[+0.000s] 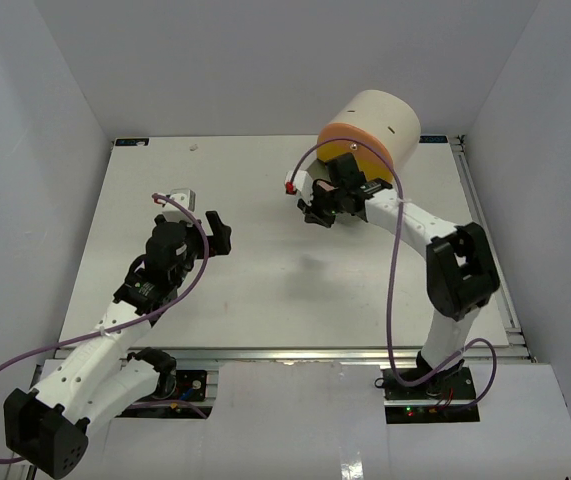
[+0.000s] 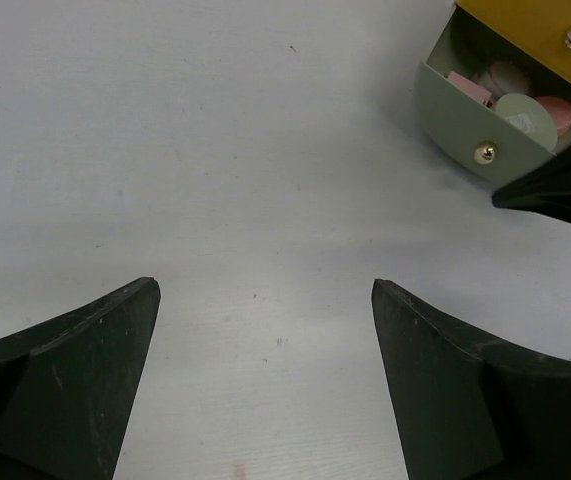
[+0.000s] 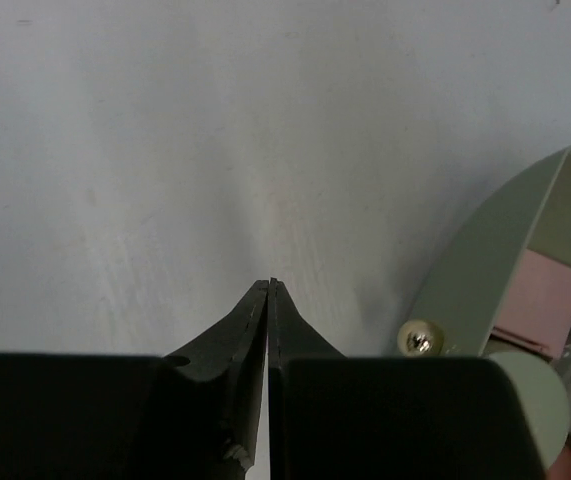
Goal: Organize the makeup
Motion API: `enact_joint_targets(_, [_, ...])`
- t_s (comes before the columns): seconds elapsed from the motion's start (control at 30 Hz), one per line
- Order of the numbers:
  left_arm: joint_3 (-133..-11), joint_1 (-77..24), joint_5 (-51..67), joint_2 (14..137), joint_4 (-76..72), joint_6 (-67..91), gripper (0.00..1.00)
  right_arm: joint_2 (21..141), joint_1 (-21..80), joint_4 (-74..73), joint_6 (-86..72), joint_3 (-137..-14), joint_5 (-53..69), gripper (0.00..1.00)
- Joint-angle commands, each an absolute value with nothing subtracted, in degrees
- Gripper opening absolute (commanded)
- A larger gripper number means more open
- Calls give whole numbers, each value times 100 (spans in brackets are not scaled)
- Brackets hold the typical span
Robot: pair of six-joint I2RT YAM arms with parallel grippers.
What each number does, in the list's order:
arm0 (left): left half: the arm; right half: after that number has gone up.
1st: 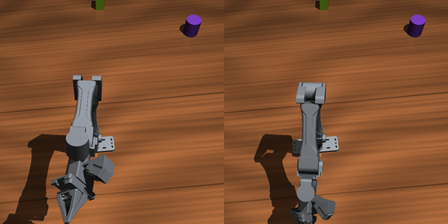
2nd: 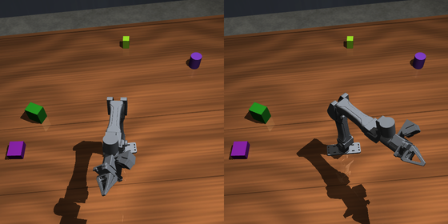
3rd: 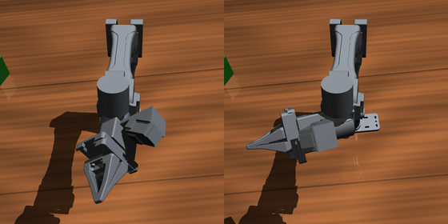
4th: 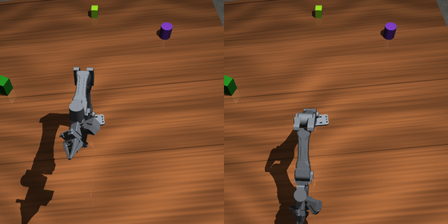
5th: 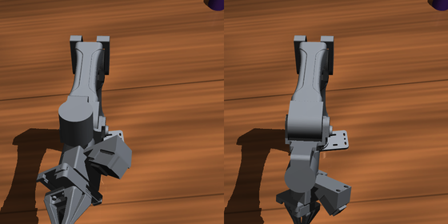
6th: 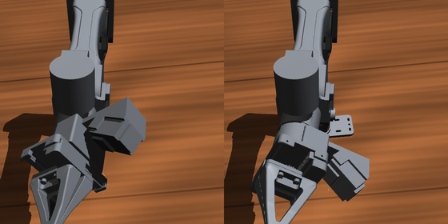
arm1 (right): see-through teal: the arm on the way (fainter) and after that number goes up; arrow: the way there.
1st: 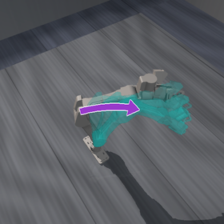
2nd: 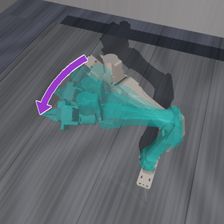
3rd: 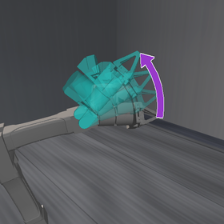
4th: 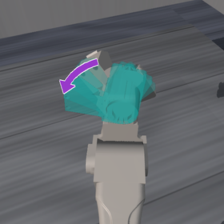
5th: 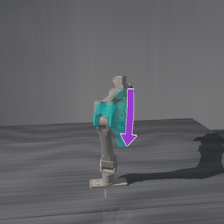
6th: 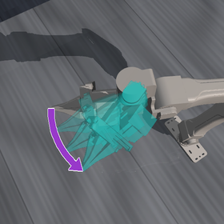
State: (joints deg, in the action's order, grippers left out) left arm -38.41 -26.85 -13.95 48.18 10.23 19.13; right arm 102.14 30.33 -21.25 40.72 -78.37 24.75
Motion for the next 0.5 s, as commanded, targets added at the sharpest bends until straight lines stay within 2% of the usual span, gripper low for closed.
enact_joint_targets(0.0, [-4052,-2698,-1290,4696,905,1846,98,11122,3110,-2453,3250,-8723,848,8])
enact_joint_targets(0.1, [-4044,-2698,-1247,4693,898,1846,98,11520,3111,-2413,3060,-8955,179,9])
enact_joint_targets(0.17, [-4060,-2698,-1220,4702,905,1846,98,11646,3113,-2241,2835,-9009,-534,13])
enact_joint_targets(0.23, [-4058,-2698,-1202,4706,905,1848,98,11765,3129,-1942,2584,-9011,-1576,24])
enact_joint_targets(0.37, [-4046,-2698,-1204,4732,905,1854,98,11854,3135,-1283,2479,-8938,-2611,44])
enact_joint_targets(0.47, [-4035,-2698,-1221,4763,914,1854,98,11874,3138,-1041,2607,-8921,-2985,76])
